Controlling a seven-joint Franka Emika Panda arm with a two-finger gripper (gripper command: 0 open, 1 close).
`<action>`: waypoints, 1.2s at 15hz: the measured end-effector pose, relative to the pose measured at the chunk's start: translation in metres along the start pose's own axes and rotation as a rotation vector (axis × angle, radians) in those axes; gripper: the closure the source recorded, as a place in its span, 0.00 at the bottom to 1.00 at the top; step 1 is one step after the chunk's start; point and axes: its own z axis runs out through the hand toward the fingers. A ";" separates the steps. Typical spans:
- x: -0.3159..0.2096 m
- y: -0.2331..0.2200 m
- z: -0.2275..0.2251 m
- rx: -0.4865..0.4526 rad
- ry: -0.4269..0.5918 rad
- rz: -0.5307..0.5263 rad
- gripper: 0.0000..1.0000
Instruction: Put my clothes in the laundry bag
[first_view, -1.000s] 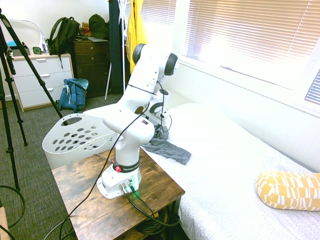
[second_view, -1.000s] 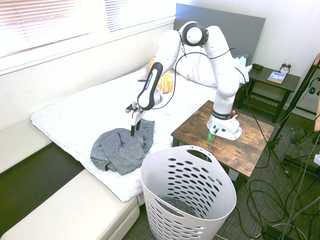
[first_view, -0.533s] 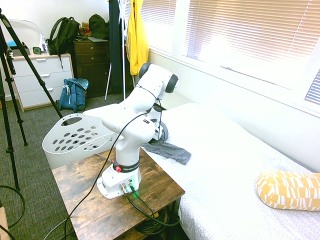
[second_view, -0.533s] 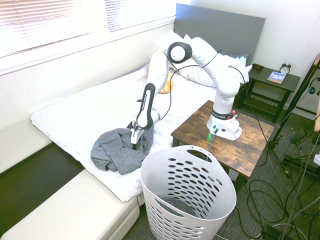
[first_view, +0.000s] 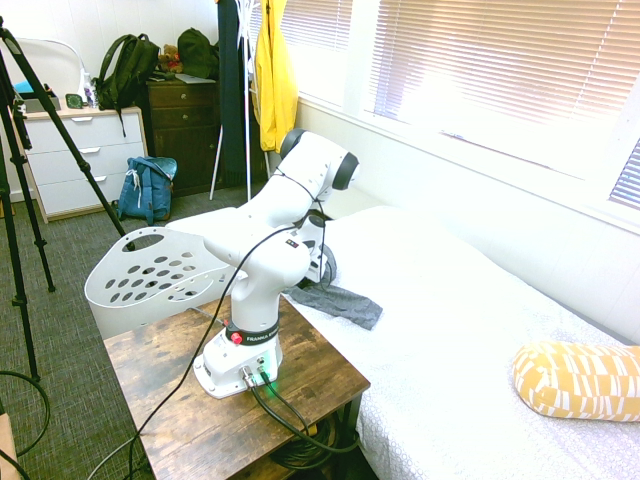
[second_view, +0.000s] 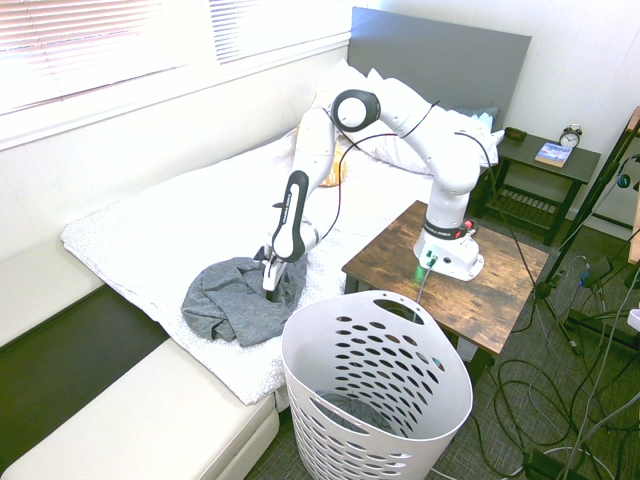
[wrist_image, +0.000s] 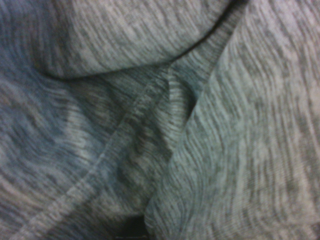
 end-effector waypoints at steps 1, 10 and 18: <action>0.001 0.001 0.000 0.000 -0.002 0.001 1.00; 0.008 0.015 0.003 0.018 -0.027 0.035 1.00; 0.006 0.014 0.003 0.029 -0.043 0.045 1.00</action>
